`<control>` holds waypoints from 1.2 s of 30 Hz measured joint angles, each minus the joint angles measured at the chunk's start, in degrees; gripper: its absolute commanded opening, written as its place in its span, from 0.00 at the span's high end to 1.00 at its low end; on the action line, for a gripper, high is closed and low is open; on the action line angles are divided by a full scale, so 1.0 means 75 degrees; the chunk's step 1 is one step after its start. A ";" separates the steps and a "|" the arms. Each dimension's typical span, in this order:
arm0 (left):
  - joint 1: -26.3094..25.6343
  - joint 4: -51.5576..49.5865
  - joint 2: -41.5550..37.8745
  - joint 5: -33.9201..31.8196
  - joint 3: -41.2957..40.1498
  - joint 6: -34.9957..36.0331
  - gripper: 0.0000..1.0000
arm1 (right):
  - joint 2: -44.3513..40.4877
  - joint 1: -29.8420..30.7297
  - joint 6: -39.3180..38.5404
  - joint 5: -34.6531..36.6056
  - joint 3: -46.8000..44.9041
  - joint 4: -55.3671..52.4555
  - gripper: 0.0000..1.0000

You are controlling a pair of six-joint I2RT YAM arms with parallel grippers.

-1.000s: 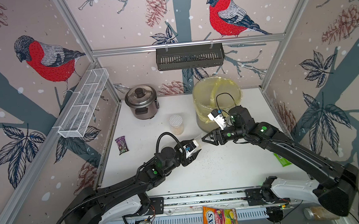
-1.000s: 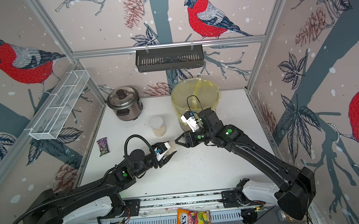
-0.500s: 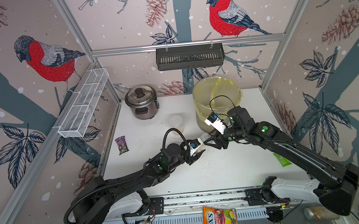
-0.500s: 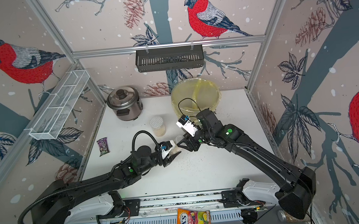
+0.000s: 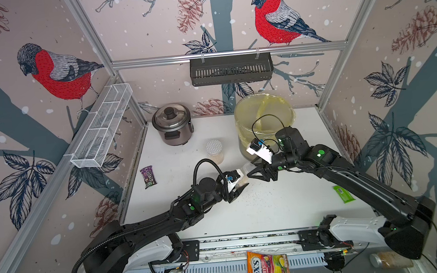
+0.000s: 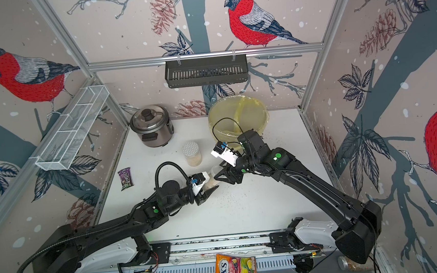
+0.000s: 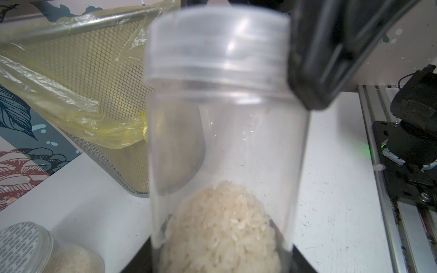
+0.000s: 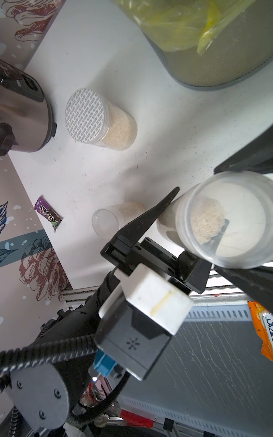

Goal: Empty moldy rice from jars
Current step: Unscrew the lid from the jar.

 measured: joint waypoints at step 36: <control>0.0009 0.0495 0.0137 -0.0839 0.0134 -0.0038 0.81 | -0.1061 -0.0644 0.2326 0.1757 0.0466 0.0044 0.15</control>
